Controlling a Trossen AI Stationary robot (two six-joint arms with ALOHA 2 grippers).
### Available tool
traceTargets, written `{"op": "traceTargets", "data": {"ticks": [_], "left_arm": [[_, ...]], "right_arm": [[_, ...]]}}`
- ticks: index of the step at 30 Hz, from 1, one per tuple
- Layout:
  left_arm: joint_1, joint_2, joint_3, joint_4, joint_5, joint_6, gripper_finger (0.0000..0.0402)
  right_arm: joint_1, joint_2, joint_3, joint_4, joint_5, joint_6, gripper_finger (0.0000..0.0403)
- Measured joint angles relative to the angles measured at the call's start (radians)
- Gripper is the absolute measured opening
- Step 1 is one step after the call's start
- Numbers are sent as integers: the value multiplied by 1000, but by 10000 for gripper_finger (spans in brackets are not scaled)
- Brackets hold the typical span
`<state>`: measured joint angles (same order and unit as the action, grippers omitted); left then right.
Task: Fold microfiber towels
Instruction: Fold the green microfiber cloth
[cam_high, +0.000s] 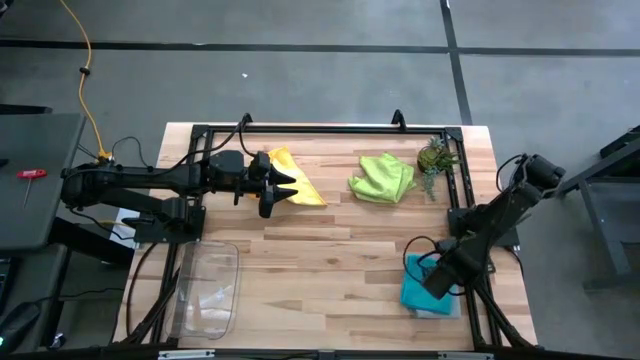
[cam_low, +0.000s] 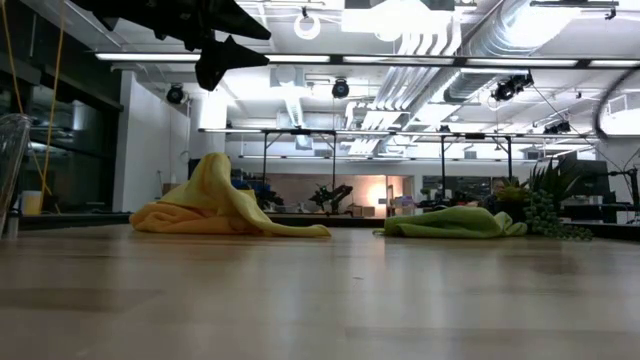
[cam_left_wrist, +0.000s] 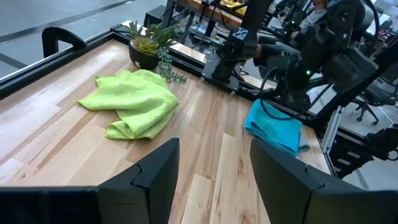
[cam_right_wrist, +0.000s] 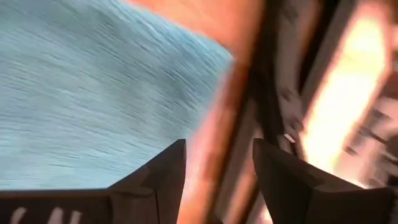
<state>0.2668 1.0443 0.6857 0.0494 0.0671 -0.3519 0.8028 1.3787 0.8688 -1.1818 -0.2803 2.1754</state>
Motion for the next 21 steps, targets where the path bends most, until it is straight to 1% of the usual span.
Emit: {"op": "traceTargets", "data": {"ticks": [1,4,6,8,10,12,15,18,21], "left_arm": [[0,0,0,0,0,0,186],[0,0,0,0,0,0,186],[0,0,0,0,0,6,186],[0,0,0,0,0,7,186],[0,0,0,0,0,7,186],[0,0,0,0,0,6,186],[0,0,0,0,0,6,186],[0,0,0,0,14,6,186],[0,0,0,0,31,5,186]], "right_arm": [[-4,-15,0,12,58,7,182],[-21,-54,0,88,280,16,183],[-44,-67,0,152,419,-26,183],[-78,-72,0,227,524,-97,183],[-120,-70,0,296,588,-184,183],[-170,-62,0,375,621,-296,183],[-258,-38,0,478,622,-493,183],[-350,0,0,591,607,-697,183],[-447,52,0,734,572,-915,183]]}}
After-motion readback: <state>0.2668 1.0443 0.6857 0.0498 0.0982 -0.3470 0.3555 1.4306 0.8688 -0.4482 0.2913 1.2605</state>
